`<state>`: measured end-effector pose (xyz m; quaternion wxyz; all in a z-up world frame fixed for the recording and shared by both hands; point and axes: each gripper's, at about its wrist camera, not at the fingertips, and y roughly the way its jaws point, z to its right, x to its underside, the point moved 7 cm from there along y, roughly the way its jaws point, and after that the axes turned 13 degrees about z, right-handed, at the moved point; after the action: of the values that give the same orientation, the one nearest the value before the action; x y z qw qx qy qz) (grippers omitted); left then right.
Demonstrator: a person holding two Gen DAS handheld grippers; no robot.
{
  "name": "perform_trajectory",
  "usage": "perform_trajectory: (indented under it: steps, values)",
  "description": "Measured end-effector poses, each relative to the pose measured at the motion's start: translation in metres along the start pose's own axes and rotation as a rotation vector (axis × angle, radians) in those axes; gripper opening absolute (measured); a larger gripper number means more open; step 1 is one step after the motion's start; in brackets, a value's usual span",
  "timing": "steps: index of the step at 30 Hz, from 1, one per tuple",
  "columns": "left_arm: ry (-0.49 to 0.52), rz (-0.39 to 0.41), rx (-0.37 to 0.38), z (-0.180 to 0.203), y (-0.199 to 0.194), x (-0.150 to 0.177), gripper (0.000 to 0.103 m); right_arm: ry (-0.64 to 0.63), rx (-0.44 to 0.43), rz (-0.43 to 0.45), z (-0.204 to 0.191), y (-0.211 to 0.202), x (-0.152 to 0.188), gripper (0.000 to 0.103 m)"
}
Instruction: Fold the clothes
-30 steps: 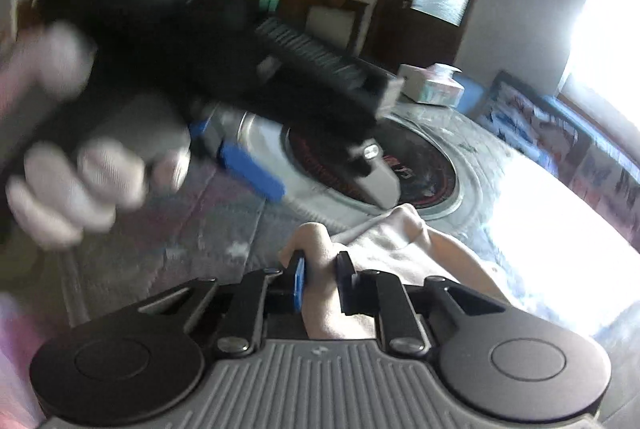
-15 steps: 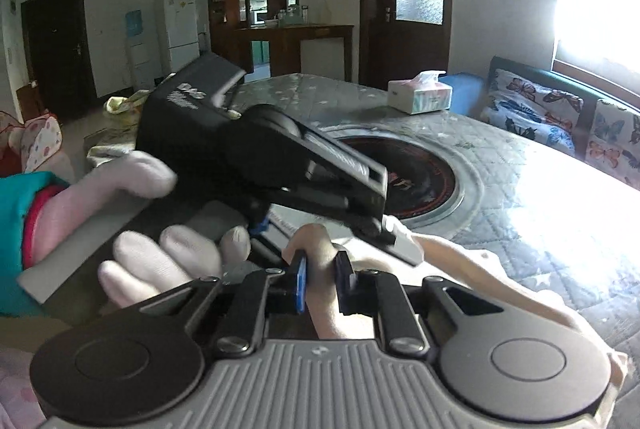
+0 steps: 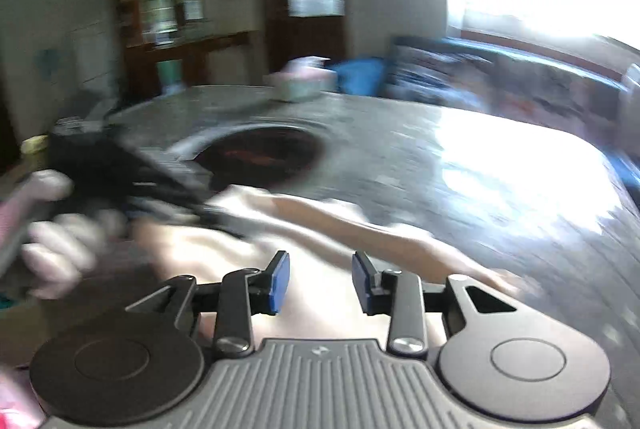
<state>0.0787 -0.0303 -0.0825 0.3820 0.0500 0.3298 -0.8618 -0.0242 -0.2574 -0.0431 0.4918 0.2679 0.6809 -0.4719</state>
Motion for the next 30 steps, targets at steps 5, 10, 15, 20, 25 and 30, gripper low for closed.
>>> perform_trajectory:
  steps: [5, 10, 15, 20, 25, 30]
  values:
    - [0.016, 0.010, -0.010, 0.002, -0.002, 0.001, 0.017, 0.077, 0.182, -0.014, 0.064, -0.001, 0.014, 0.045]
    - [0.039, 0.014, -0.019, 0.005, -0.001, 0.002, 0.017, 0.224, 0.226, -0.018, 0.101, 0.003, 0.026, 0.049]
    - [0.067, 0.020, -0.026, 0.007, -0.001, 0.004, 0.017, 0.352, 0.202, -0.023, 0.121, 0.002, 0.044, 0.050]
    - [0.109, 0.032, -0.042, 0.012, 0.000, 0.004, 0.017, 0.339, 0.171, -0.022, 0.112, 0.005, 0.044, 0.026]
    - [0.175, 0.039, -0.045, 0.025, -0.002, 0.005, 0.017, 0.336, 0.175, 0.010, 0.110, -0.005, 0.034, 0.012]
    - [0.233, 0.032, -0.010, 0.049, 0.000, 0.003, 0.016, 0.312, 0.214, 0.062, 0.115, -0.026, 0.019, 0.011]
